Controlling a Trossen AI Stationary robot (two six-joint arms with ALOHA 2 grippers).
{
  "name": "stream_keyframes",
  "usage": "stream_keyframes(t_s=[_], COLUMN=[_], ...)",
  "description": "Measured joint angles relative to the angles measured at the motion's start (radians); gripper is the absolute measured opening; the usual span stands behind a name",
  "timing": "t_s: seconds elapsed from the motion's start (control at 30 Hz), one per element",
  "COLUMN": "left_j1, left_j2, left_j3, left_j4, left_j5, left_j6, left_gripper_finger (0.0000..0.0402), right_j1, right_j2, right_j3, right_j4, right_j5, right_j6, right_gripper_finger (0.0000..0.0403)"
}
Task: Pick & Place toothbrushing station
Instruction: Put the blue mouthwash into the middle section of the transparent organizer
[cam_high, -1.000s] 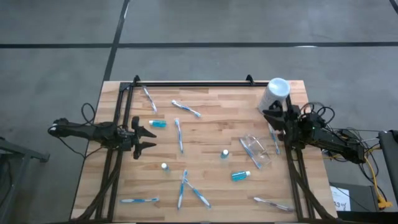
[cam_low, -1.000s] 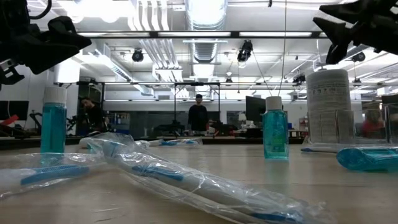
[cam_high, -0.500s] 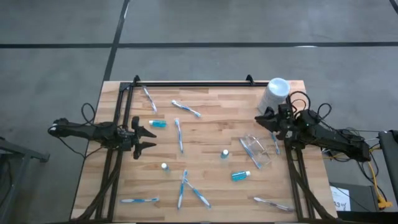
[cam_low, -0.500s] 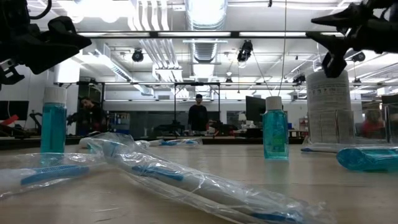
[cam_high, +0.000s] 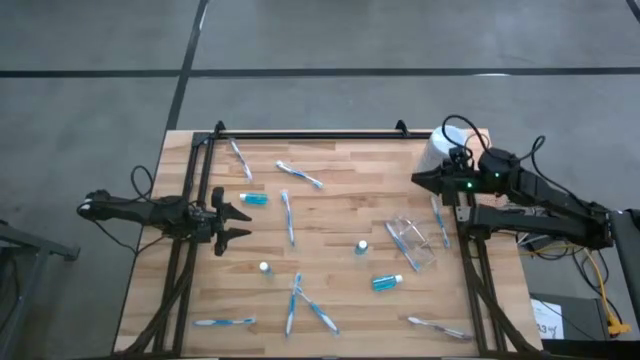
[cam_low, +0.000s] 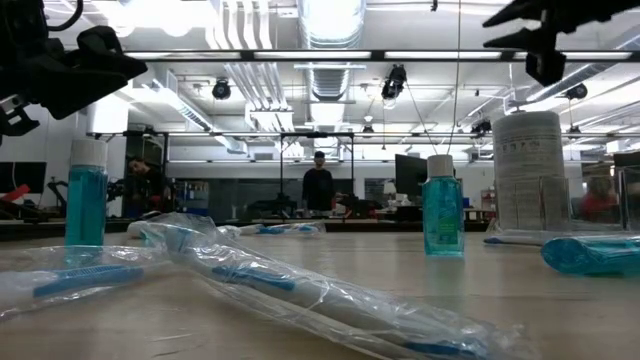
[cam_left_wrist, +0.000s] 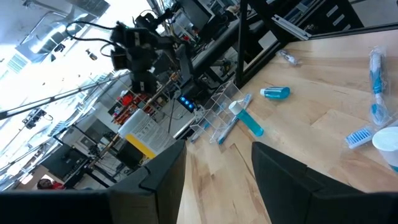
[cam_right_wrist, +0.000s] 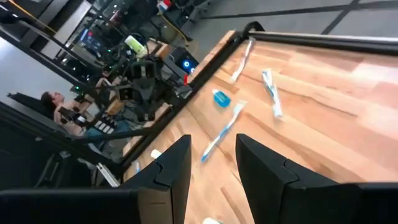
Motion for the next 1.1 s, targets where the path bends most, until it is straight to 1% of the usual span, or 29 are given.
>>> stream_keyframes(t_s=[0.23, 0.53, 0.9, 1.1], left_j1=[-0.001, 0.0, 0.0, 0.0], left_j2=[0.0, 0.0, 0.0, 0.0], left_j3=[0.0, 0.0, 0.0, 0.0], left_j4=[0.0, 0.0, 0.0, 0.0], left_j5=[0.0, 0.0, 0.0, 0.0], left_j6=[0.0, 0.0, 0.0, 0.0], left_gripper_finger=[0.0188, 0.0188, 0.0188, 0.0188], right_j1=[0.0, 0.0, 0.0, 0.0], right_j2=[0.103, 0.2, 0.297, 0.334], right_j3=[0.124, 0.222, 0.309, 0.343], right_j4=[-0.009, -0.002, -0.003, -0.003], right_j5=[0.0, 0.0, -0.001, -0.001], right_j6=[0.011, -0.099, -0.102, -0.135], right_gripper_finger=[0.0123, 0.0123, 0.0123, 0.0123])
